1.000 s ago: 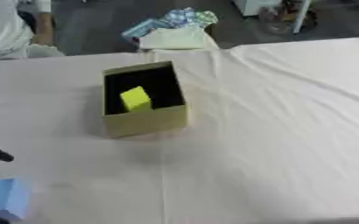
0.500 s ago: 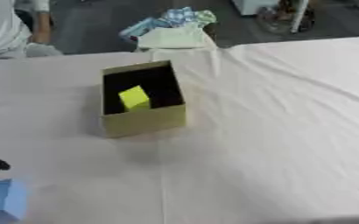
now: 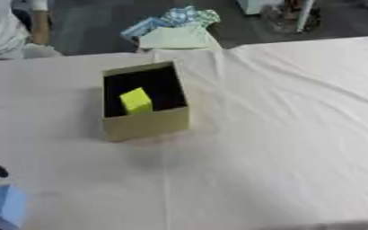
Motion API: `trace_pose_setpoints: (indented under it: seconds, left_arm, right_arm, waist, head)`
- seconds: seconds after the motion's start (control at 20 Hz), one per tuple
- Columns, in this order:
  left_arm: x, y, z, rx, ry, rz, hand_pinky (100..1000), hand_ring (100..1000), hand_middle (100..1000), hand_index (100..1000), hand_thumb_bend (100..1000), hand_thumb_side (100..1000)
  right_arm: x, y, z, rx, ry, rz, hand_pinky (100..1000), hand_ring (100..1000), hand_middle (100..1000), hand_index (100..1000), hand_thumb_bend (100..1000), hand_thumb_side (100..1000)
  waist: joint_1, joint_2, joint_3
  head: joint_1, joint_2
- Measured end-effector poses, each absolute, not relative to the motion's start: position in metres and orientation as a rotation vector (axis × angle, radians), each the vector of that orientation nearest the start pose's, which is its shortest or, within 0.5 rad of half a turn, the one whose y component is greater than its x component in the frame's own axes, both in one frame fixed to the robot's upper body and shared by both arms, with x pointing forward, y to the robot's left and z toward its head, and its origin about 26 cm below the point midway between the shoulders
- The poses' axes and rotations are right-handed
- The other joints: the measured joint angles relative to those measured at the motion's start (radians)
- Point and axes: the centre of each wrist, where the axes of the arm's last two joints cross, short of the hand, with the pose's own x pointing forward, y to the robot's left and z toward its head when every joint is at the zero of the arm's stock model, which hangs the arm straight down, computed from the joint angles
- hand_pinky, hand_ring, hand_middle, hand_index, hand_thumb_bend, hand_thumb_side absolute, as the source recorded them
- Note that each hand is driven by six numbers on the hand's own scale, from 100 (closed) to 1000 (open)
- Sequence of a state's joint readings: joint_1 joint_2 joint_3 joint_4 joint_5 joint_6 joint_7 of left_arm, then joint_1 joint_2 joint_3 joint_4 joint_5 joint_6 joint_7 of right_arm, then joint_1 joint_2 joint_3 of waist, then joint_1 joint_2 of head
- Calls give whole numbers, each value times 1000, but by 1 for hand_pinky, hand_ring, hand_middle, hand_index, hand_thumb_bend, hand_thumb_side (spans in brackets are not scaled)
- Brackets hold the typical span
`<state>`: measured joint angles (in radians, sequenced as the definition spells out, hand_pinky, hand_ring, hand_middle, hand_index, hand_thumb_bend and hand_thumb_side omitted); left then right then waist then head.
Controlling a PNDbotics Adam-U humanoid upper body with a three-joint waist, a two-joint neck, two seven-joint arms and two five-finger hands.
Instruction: Pick up objects on the table and place them in the box.
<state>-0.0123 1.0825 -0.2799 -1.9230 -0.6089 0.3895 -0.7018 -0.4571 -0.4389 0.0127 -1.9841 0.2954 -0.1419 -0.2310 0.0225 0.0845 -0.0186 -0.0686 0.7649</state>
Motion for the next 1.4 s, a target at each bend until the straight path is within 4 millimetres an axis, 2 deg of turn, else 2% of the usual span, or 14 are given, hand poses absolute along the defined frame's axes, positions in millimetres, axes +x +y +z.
trace_pose_setpoints:
  seconds: [0.15,0.3,0.55,0.8,1.0,1.05,1.1,1.15,1.4]
  left_arm:
    - [260,352,147,709,-626,-1541,607,694,653,818,710,377]
    - [262,352,144,711,-633,-1539,547,640,603,768,643,259]
    - [264,354,141,703,-631,-1544,515,620,581,743,626,103]
    - [266,357,138,715,-606,-1571,537,645,602,757,622,100]
    - [267,356,137,726,-604,-1582,472,596,557,722,576,100]
    - [267,357,137,733,-606,-1580,409,554,518,690,540,100]
    - [267,357,137,743,-611,-1575,401,549,513,685,536,100]
    - [268,357,137,755,-617,-1567,354,518,484,657,515,100]
    - [268,355,140,825,-661,-1525,323,496,463,636,485,100]
  right_arm:
    - [311,-258,252,834,3425,-555,811,740,580,850,100,738]
    - [311,-258,251,834,3426,-556,811,740,580,850,100,738]
    - [311,-258,251,834,3427,-556,810,739,579,850,100,738]
    - [310,-258,251,832,3430,-552,810,739,578,850,100,739]
    - [310,-258,251,832,3432,-549,810,739,578,850,100,739]
    - [310,-258,251,832,3433,-548,810,739,577,850,100,739]
    - [310,-258,250,834,3435,-548,810,739,577,850,100,739]
    - [310,-258,250,835,3436,-548,810,739,577,850,100,740]
    - [310,-258,249,838,3440,-548,810,739,576,850,100,741]
  waist:
    - [0,2,-1]
    - [0,2,-2]
    - [0,2,-3]
    - [0,2,-5]
    - [0,2,-6]
    - [0,2,-6]
    - [0,2,-5]
    - [0,2,-5]
    - [0,2,-4]
  head:
    - [0,0]
    - [0,0]
    - [-3,0]
    - [-5,0]
    - [-5,0]
    - [-5,0]
    - [-5,0]
    - [-5,0]
    - [-9,0]
